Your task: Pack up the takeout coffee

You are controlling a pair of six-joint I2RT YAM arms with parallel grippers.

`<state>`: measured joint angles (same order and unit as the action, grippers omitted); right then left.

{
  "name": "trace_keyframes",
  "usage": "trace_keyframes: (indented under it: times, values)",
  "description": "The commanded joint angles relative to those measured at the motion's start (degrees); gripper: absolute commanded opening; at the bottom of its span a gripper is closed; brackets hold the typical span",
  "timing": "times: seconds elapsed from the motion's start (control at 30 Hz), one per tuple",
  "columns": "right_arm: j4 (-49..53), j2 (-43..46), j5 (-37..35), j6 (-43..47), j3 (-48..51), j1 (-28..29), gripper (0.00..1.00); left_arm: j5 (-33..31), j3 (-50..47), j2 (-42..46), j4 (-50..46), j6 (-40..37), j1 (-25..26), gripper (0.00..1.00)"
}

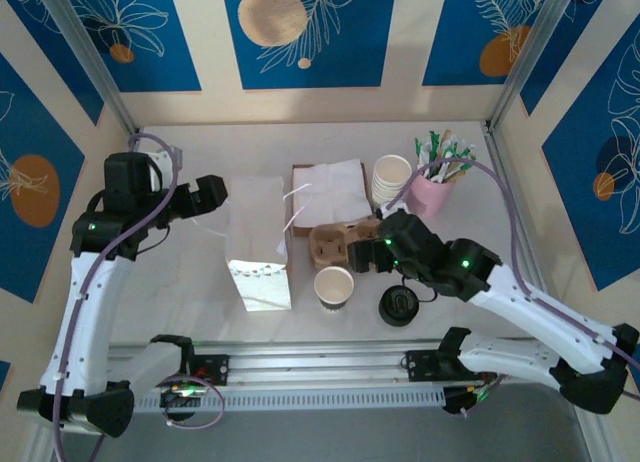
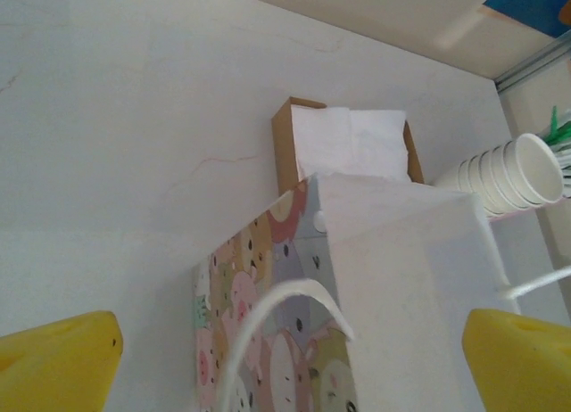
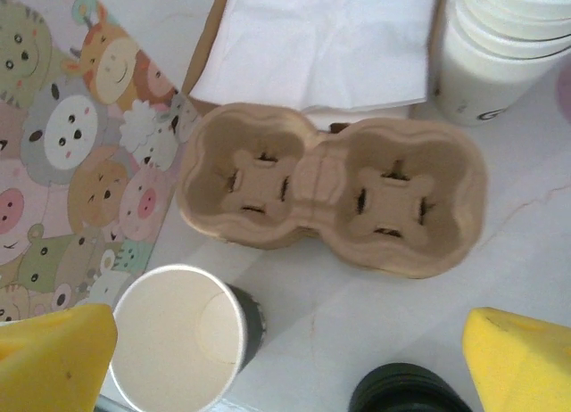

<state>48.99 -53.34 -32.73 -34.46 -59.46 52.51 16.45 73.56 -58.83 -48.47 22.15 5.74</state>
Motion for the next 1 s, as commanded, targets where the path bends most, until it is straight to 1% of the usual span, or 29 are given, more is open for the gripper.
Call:
trace_keyframes:
  times: [0.0,0.07,0.17,0.27,0.33,0.43,0.53,0.67,0.77,0.87,0.97]
  values:
    - [3.6,3.4,-2.1,2.5,0.0,-2.7,0.99,-0.2,-3.0,-0.7,4.0,-0.7,-0.4,0.94]
    - [5.8,4.1,-0.1,4.0,-1.7,-4.9,0.99,-0.9,-4.6,-1.1,5.1,-0.8,-0.4,0.93]
    - [10.1,4.1,2.6,3.6,-4.4,-8.0,0.99,-1.0,-7.8,0.0,8.4,-1.6,-0.4,0.84]
    - [12.9,4.0,4.9,3.2,-5.6,-9.3,0.99,-2.8,-10.3,2.5,11.4,-1.1,-0.4,0.81]
    - [15.3,3.8,6.2,2.3,-6.1,-9.7,0.99,-4.0,-12.3,4.6,14.4,0.8,-0.4,0.78]
    - [20.9,2.5,7.3,-0.7,-7.6,-11.4,0.99,-3.9,-15.1,6.1,18.4,2.5,-0.6,0.74]
    - [24.2,1.3,11.0,-2.8,-7.4,-12.8,0.99,-2.5,-15.8,5.7,18.4,2.0,-0.6,0.73]
    - [24.2,1.1,15.0,-5.0,-3.8,-13.0,0.99,-5.8,-17.4,7.1,17.7,0.7,-0.6,0.69]
    - [23.5,1.1,16.1,-6.5,-0.7,-12.9,0.99,-9.0,-18.6,9.8,17.9,-0.1,-0.6,0.67]
    - [21.5,0.9,18.1,-7.5,2.6,-12.8,0.99,-12.6,-20.8,13.8,19.8,0.5,-0.6,0.64]
    - [21.6,-0.9,17.3,-9.0,3.5,-11.7,0.99,-15.4,-24.1,19.3,23.3,0.4,-0.6,0.6]
